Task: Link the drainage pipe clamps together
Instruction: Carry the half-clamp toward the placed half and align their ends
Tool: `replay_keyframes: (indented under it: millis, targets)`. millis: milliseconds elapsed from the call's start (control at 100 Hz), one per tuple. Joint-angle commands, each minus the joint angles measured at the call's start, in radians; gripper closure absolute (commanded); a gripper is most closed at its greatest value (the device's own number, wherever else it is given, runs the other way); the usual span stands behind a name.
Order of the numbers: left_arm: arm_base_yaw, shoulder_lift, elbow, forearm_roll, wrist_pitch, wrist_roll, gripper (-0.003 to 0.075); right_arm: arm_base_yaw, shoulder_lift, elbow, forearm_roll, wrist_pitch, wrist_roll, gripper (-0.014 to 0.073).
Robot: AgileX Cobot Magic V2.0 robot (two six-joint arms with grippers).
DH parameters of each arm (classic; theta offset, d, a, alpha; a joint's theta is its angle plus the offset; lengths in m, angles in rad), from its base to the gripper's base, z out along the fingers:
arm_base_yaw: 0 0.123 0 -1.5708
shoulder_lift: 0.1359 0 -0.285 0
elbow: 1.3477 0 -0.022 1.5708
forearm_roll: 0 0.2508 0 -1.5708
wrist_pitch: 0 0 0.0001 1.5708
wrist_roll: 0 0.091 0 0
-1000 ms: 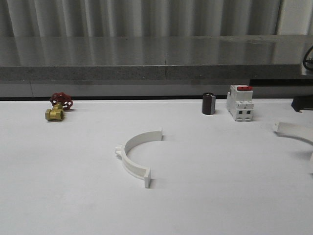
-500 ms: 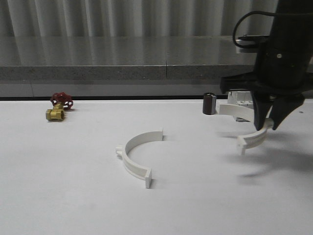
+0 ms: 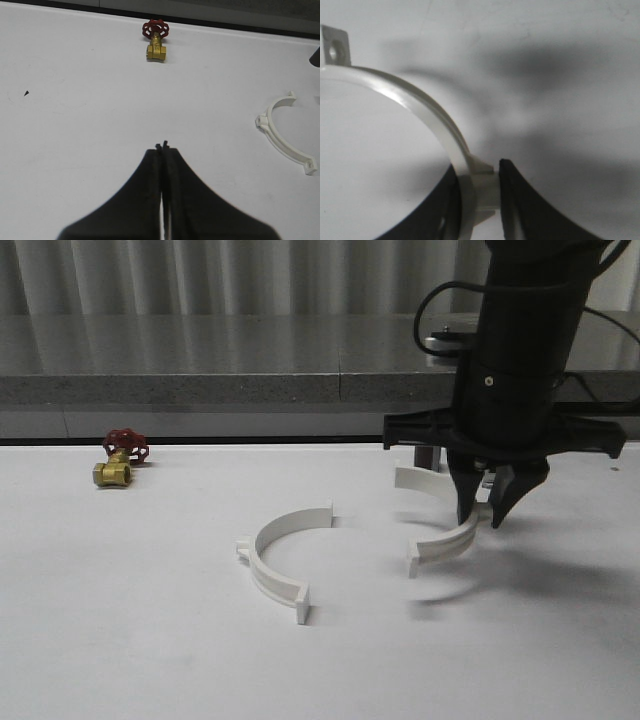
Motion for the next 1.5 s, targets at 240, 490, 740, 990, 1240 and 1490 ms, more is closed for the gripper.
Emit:
replay_keyframes:
  millis: [240, 490, 740, 990, 1240, 1490]
  targets:
    - [0.000, 0.004, -0.026, -0.014, -0.072, 0.001, 0.0740, 0.068, 0.044, -0.123, -0.014, -0.025, 0.016, 0.0536]
    - [0.000, 0.004, -0.026, -0.014, -0.072, 0.001, 0.0740, 0.088, 0.054, -0.130, -0.012, -0.026, 0.066, 0.0536]
    - [0.000, 0.004, -0.026, -0.014, -0.072, 0.001, 0.0740, 0.107, 0.054, -0.130, -0.012, -0.024, 0.100, 0.0536]
    - [0.000, 0.004, -0.026, -0.014, -0.072, 0.001, 0.0740, 0.109, 0.054, -0.130, -0.012, -0.019, 0.127, 0.0536]
    - [0.000, 0.004, -0.026, -0.014, -0.072, 0.001, 0.0740, 0.109, 0.054, -0.130, -0.013, -0.002, 0.143, 0.0536]
    - [0.000, 0.004, -0.026, -0.014, -0.072, 0.001, 0.0740, 0.109, 0.059, -0.130, -0.013, -0.003, 0.161, 0.0536]
